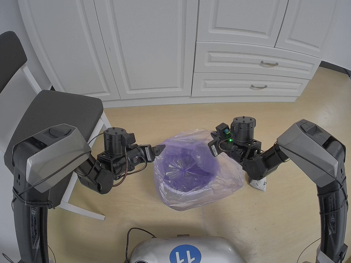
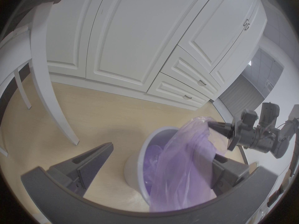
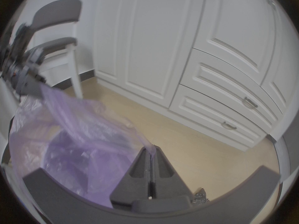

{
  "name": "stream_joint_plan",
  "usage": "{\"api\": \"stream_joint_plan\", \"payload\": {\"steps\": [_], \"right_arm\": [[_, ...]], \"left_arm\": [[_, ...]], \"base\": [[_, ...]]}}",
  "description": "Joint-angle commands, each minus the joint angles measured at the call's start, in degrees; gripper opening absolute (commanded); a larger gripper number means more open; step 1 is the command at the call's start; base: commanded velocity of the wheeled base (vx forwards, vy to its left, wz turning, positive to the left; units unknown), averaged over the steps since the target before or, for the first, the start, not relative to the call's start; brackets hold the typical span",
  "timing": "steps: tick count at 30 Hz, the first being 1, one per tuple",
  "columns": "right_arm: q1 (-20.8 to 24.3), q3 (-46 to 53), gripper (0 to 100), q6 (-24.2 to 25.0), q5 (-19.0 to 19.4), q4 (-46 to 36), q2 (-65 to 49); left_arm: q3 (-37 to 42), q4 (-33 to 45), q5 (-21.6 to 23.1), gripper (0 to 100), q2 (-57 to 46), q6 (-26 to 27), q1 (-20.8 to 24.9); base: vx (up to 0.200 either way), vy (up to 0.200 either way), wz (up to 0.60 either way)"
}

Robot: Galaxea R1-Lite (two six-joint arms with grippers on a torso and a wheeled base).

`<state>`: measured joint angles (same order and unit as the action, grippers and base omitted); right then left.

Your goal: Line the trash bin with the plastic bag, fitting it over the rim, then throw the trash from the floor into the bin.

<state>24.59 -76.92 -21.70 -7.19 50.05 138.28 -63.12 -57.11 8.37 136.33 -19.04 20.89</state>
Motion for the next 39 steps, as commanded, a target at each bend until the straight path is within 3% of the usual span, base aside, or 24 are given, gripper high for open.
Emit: {"api": "stream_joint_plan", "payload": {"steps": [1,5,12,14,19,21,22,23,24,27,30,37,38,39], "right_arm": [[-1.4,-9.0,0,5.9,-6.6,0.2,7.4],[-2.5,-13.0,0,7.4,-9.9,0.9,11.0],[-1.6,-13.0,0,14.3,-10.0,8.2,13.6],[-1.1,-12.7,0,17.0,-9.9,10.0,13.6],[2.0,-7.0,0,28.9,-9.3,13.8,9.6],[2.7,-3.8,0,32.2,-8.6,13.4,6.7],[3.1,-0.3,0,35.5,-6.4,13.4,3.5],[3.1,-0.3,0,35.5,-6.4,13.4,3.5],[3.2,4.9,0,39.3,-2.7,13.1,-1.5],[2.8,11.5,0,42.7,2.2,10.7,-8.6],[1.6,13.6,0,43.0,5.4,9.4,-11.2],[-2.4,11.8,0,39.4,6.1,3.6,-8.8],[-2.7,11.3,100,39.3,6.1,2.9,-8.3],[-3.0,10.8,100,39.3,6.2,2.7,-8.0]], "left_arm": [[-2.5,0.5,0.8,100,3.5,1.5,-3.1],[-5.9,1.3,0.0,100,6.2,1.2,-3.7],[-8.2,0.4,-1.8,100,7.7,0.8,-3.9],[-8.8,0.2,-2.0,100,7.7,0.8,-3.9],[-9.7,-0.5,-5.5,100,7.5,-0.7,-3.7],[-9.1,-1.0,-5.5,100,7.0,-1.0,-3.4],[-8.4,-1.2,-5.5,100,6.8,-0.9,-3.1],[-8.4,-1.2,-5.5,100,6.8,-0.9,-3.1],[-7.2,-1.2,-5.3,100,6.2,-0.7,-2.4],[-6.3,-1.2,-5.2,100,5.4,-0.7,-1.7],[-5.8,-1.2,-5.3,100,4.6,-0.6,-1.2],[-5.4,-1.1,-5.2,100,4.6,-0.6,-0.9],[-5.4,-1.2,-5.2,100,4.6,-0.6,-0.9],[-5.5,-1.1,-5.2,100,4.6,-0.6,-0.9]], "base": [[0.0,0.0,0.0],[0.0,0.0,0.0],[0.0,0.0,0.0],[0.0,0.0,0.0],[0.0,0.0,0.0],[0.0,0.0,0.0],[0.0,0.0,0.0],[0.0,0.0,0.0],[0.0,0.0,0.0],[0.0,0.0,0.0],[0.0,0.0,0.0],[0.0,0.0,0.0],[0.0,0.0,0.0],[0.0,0.0,0.0]]}}
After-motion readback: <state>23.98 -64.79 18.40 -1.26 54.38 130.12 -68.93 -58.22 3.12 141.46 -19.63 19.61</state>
